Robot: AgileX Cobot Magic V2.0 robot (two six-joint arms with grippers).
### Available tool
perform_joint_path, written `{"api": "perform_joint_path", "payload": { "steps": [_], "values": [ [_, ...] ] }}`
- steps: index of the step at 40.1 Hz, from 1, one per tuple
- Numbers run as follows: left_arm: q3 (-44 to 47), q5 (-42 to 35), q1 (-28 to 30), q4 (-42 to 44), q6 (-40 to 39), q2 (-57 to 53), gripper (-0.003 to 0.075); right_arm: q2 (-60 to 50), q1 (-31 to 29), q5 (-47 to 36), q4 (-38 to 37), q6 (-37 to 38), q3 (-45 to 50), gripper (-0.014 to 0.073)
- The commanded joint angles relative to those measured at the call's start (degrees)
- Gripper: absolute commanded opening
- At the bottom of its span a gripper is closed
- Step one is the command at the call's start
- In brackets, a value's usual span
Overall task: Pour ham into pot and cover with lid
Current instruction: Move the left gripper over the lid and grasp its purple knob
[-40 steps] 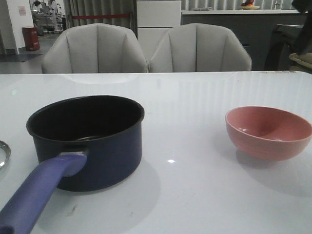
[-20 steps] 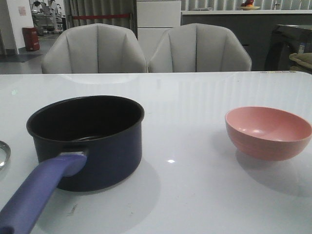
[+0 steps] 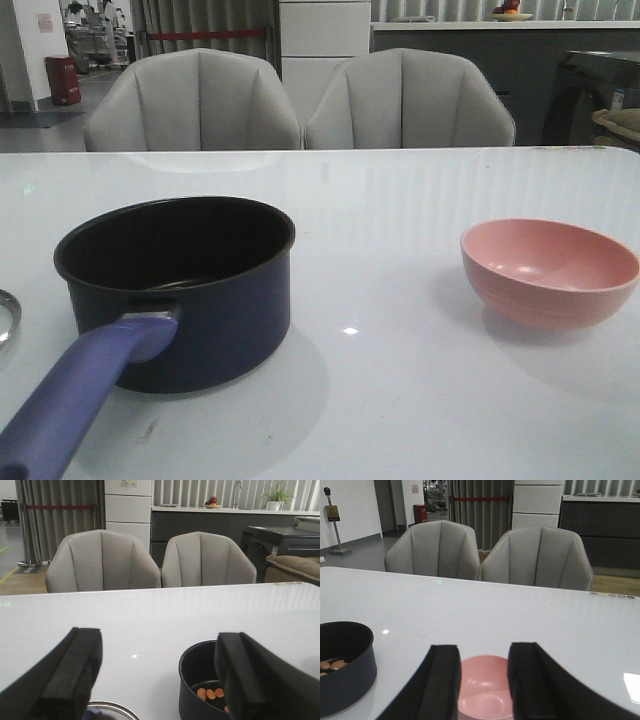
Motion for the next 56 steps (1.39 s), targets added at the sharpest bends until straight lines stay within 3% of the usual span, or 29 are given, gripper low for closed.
{"api": "perform_joint_path", "payload": {
  "steps": [1,15,25,33,37,45,51,56],
  "values": [
    [-1.5,-5.0,-0.5,-0.5,0.0,0.7,0.0522,0.0,-0.1,-3.4,0.7,-0.5,0.0,0.036],
    [-5.9,1.8,-0.5,-0.2,-2.7,8.5,0.0535,0.0,-0.1,-1.5,0.7,-0.5,2.2,0.036],
    [-16.9,11.7,-0.3,1.0,-2.7,20.3,0.0705,0.0,-0.1,-1.5,0.7,-0.5,2.2,0.036],
    [-26.8,24.1,-0.3,6.5,-11.3,32.9,0.0701,0.0,-0.1,-1.5,0.7,-0.5,2.2,0.036],
    [-30.9,28.9,-0.3,6.7,-11.7,39.0,0.0701,0.0,-0.1,-1.5,0.7,-0.5,2.2,0.036],
    [-35.6,31.7,-0.2,7.0,-11.7,50.6,0.0701,0.0,-0.1,-1.5,0.7,-0.5,2.2,0.036],
    [-37.9,33.1,5.1,4.5,-11.2,57.4,0.0701,0.0,-0.1,-1.5,0.7,-0.5,2.2,0.036],
    [-40.4,34.6,11.4,-2.7,-2.4,63.1,0.0701,0.0,-0.1,-1.5,0.7,-0.5,2.2,0.036]
  ]
}}
